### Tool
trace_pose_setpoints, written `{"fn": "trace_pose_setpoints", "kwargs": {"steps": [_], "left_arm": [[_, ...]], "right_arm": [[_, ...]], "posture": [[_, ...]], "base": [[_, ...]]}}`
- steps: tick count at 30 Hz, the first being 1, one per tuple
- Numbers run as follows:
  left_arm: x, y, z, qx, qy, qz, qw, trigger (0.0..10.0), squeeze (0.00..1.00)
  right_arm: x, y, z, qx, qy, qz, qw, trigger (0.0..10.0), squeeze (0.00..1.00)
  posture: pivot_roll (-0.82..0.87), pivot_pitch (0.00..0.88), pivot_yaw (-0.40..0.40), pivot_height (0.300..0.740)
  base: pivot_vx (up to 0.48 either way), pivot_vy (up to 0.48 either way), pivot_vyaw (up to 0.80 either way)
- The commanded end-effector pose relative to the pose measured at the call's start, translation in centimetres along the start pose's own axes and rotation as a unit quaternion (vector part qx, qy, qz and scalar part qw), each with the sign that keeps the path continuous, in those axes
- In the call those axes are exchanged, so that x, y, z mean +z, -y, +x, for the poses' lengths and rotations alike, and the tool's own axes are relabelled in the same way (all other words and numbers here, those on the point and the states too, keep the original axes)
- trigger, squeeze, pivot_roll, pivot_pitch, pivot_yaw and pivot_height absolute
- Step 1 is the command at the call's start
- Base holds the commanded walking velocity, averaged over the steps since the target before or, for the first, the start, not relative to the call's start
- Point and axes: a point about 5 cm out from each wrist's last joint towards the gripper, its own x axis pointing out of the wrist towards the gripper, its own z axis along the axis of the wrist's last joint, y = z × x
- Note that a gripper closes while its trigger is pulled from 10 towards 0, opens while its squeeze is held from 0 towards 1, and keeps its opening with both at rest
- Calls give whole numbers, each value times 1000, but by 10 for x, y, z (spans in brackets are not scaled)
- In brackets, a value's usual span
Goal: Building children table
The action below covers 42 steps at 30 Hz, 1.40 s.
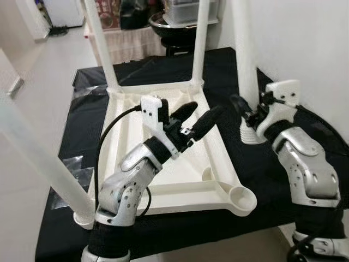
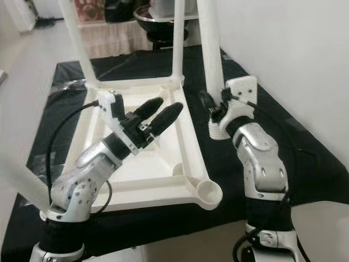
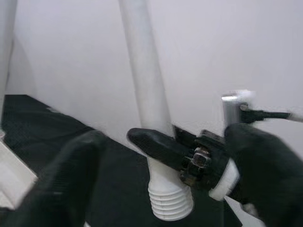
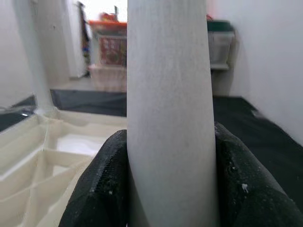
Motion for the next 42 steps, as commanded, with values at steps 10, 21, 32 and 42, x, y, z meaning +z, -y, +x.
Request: {"fn": "trace_pose_setpoints", "kwargs": {"steps": [10, 21, 32, 42], "left_arm": [[26, -7, 20, -17, 33, 14, 999, 10000, 1000], [34, -7, 28, -16, 50, 2, 999, 10000, 0], [39, -6, 30, -25, 65, -16, 997, 0, 0], [39, -2, 31, -39, 70, -27, 996, 0, 0]], "right_arm": [[-7, -64, -17, 195, 43, -79, 977, 10000, 0], [-16, -77, -25, 245, 42, -127, 960, 10000, 0], [-23, -73, -27, 240, 29, -157, 958, 10000, 0], [-26, -68, -24, 218, 24, -166, 962, 10000, 0]], "posture": [[-131, 67, 58, 740], [-131, 71, 70, 740], [-130, 76, 75, 740], [-130, 79, 71, 740]], "base": [[0, 0, 0], [0, 0, 0], [0, 0, 0], [0, 0, 0]]}}
